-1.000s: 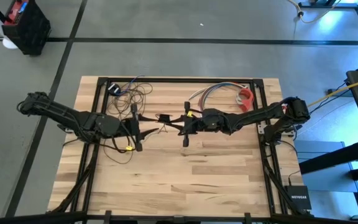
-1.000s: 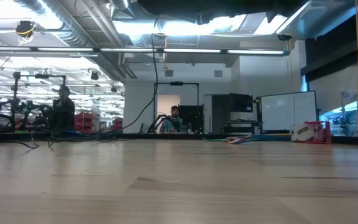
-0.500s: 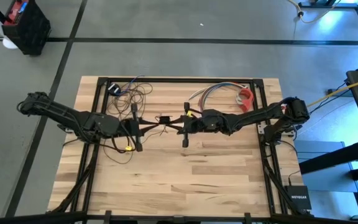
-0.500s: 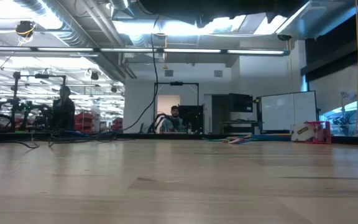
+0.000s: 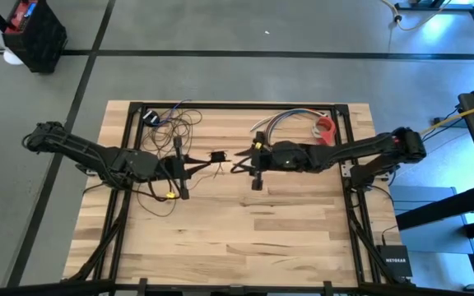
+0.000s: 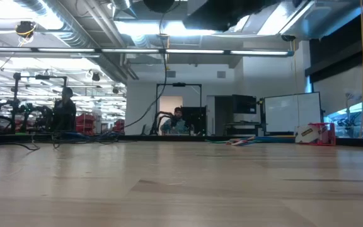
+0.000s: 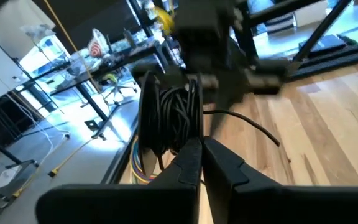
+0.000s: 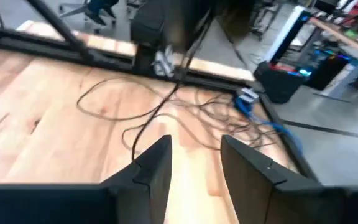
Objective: Coiling cords
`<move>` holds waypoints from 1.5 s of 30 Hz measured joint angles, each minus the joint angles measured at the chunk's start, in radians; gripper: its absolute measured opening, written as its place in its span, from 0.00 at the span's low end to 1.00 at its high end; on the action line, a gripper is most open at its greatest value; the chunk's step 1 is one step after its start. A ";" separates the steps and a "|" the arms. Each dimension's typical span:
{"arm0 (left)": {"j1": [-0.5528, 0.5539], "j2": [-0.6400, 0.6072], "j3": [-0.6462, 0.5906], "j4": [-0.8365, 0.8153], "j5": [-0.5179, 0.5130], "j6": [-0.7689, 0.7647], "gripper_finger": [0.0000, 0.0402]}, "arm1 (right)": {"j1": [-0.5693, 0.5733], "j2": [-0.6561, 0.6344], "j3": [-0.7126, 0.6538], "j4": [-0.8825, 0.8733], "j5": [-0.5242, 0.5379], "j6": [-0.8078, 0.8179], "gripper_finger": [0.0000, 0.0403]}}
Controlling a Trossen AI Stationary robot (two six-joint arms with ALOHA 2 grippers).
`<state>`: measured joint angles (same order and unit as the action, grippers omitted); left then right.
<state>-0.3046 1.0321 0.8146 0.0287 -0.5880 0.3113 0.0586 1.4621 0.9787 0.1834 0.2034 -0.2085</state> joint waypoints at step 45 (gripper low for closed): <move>0.000 -0.001 0.000 0.012 -0.001 0.010 0.00 | -0.007 0.210 -0.014 0.468 -0.094 0.053 0.08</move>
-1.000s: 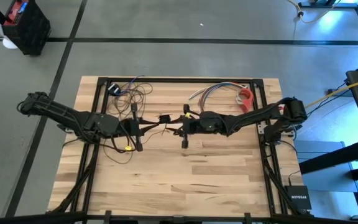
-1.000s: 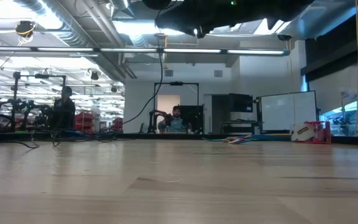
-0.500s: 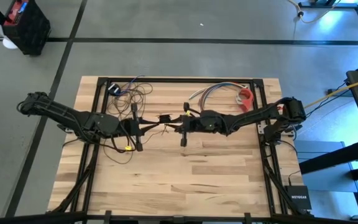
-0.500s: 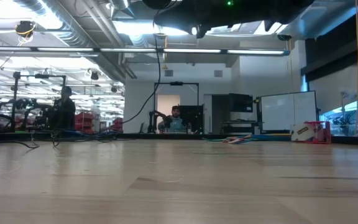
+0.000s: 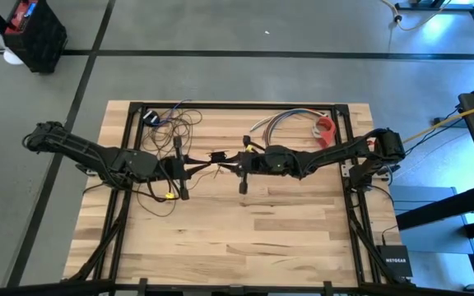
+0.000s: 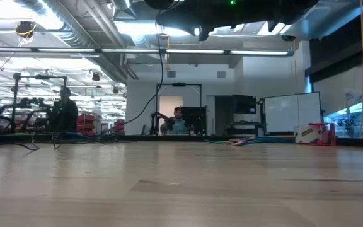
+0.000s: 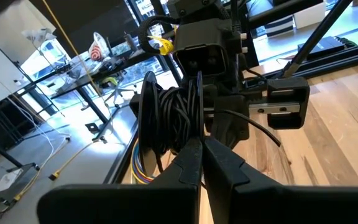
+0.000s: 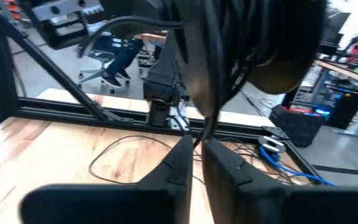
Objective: Coiling cords
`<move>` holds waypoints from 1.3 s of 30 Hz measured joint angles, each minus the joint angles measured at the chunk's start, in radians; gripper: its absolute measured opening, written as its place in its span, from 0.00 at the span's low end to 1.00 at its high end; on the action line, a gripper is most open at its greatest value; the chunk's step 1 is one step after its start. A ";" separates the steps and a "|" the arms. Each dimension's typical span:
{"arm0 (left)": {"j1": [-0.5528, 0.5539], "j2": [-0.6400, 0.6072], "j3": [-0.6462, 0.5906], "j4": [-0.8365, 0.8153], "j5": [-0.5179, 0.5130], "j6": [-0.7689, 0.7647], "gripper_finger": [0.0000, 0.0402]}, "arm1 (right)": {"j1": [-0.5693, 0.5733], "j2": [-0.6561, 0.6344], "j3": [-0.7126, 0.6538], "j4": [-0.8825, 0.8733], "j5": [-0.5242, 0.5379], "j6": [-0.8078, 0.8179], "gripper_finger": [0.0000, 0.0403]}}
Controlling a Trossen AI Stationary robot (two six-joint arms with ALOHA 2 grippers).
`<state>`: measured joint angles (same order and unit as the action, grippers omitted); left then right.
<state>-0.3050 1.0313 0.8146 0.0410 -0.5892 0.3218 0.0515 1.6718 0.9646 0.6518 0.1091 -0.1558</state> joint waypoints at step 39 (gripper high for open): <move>0.000 0.000 0.000 0.029 0.000 0.022 0.00 | -0.001 0.071 0.013 -0.043 0.010 -0.034 0.01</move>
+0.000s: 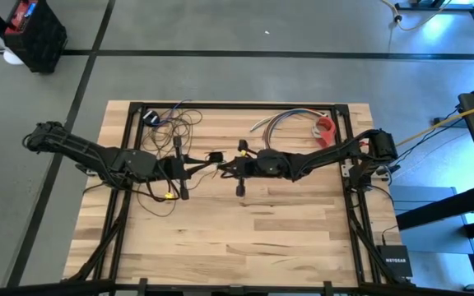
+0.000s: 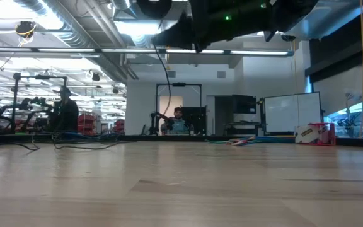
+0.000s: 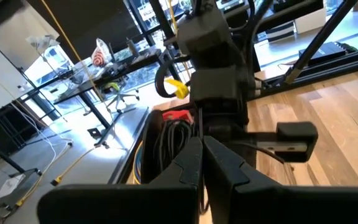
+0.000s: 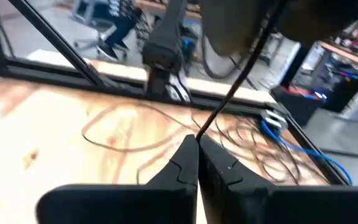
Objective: Coiling cords
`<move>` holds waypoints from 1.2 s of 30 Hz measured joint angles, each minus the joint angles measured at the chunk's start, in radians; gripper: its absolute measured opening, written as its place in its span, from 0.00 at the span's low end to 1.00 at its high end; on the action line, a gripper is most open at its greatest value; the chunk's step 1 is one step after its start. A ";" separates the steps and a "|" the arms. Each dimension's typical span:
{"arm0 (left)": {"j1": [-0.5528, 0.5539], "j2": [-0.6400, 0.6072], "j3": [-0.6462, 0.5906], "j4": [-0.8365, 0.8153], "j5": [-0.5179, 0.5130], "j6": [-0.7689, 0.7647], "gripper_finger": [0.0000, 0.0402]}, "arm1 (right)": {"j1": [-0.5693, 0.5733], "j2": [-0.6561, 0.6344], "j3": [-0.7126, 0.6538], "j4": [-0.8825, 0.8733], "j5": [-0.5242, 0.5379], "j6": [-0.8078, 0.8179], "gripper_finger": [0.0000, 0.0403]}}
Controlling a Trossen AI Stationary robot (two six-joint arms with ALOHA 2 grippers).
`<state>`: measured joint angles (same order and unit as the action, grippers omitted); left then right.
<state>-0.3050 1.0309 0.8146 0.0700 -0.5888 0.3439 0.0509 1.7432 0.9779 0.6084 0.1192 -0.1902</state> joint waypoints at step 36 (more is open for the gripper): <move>0.000 0.000 0.000 -0.063 0.000 -0.085 0.01 | 0.009 0.066 0.000 -0.217 0.291 0.027 0.32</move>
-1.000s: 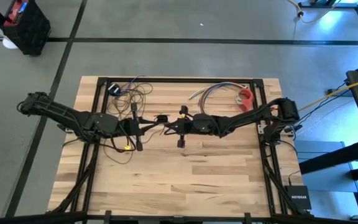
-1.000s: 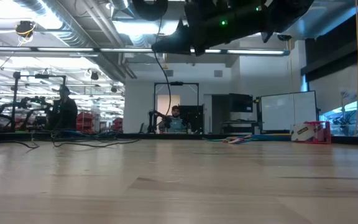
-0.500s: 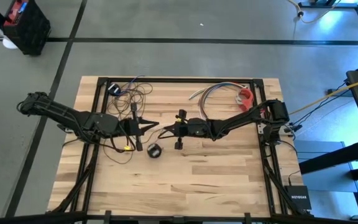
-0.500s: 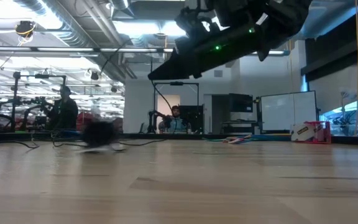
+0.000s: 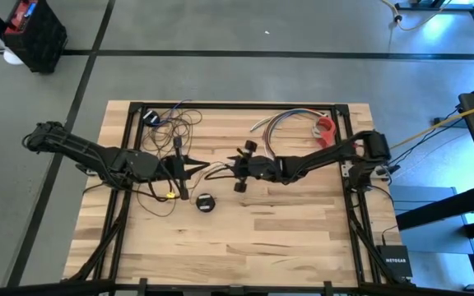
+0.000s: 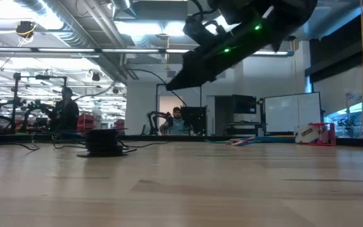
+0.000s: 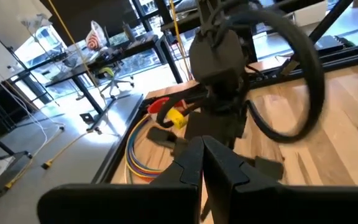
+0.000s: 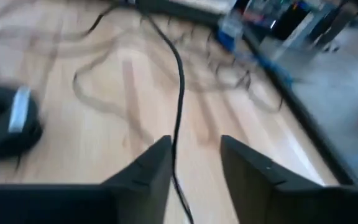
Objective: Coiling cords
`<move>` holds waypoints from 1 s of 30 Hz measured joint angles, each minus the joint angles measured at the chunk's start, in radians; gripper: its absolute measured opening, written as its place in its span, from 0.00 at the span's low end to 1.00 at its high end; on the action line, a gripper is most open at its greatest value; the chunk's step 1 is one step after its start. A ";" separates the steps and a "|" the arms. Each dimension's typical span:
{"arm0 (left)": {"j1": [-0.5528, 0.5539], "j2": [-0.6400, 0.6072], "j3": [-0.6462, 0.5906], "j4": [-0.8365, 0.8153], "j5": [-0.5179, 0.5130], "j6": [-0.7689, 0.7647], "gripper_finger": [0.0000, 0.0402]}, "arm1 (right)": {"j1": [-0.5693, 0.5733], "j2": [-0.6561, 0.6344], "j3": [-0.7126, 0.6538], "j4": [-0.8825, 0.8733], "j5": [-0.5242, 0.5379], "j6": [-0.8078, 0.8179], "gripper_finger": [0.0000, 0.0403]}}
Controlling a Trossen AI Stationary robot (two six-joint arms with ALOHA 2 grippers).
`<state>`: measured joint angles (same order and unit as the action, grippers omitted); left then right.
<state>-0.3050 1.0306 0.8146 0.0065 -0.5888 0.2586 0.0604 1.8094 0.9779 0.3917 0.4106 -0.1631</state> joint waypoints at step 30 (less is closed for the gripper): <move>0.137 0.196 -0.023 -0.185 -0.002 -0.275 0.45 | 0.091 0.015 -0.150 -0.050 -0.149 0.104 0.54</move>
<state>-0.1676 1.2266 0.7921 -0.1790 -0.5903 -0.0161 0.1513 1.8248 0.8280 0.3420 0.2621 -0.0593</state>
